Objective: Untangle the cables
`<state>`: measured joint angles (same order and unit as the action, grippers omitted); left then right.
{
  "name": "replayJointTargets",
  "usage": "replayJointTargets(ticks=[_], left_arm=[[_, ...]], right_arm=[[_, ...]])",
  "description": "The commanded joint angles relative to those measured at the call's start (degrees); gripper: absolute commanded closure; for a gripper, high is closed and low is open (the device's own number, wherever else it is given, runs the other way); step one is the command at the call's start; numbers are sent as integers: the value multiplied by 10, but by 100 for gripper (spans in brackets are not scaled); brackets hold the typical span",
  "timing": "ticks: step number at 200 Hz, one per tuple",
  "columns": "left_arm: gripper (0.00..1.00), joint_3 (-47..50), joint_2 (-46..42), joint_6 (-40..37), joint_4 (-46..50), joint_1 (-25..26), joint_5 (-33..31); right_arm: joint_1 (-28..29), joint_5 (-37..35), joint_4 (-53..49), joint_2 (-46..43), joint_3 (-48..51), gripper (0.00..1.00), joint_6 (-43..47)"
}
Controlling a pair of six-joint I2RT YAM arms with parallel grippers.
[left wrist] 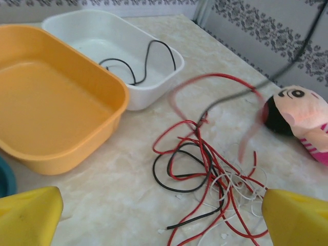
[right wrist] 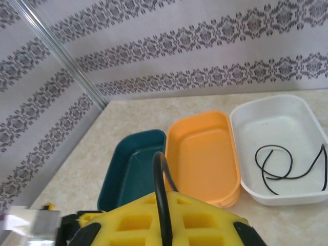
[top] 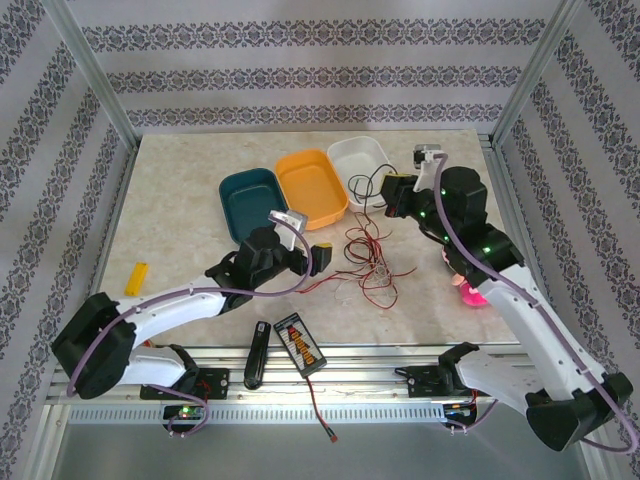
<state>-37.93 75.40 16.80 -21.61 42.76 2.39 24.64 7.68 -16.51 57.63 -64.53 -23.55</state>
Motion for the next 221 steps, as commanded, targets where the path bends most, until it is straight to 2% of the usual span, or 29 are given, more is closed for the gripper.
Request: replayJointTargets(ticks=[1, 40, 162, 221], left_arm=[[0, -13, 20, 0, -49, 7, 53], [0, -22, 47, -1, -52, 7, 60], [1, -6, 50, -4, -45, 7, 19], [0, 7, 39, 5, -46, 7, -7]], right_arm=[[8, -11, -30, -22, -33, 100, 19], [8, -22, -48, -41, -69, 100, 37], [9, -38, -74, -61, -152, 100, 45], [2, -52, -94, 19, -207, 100, 62]])
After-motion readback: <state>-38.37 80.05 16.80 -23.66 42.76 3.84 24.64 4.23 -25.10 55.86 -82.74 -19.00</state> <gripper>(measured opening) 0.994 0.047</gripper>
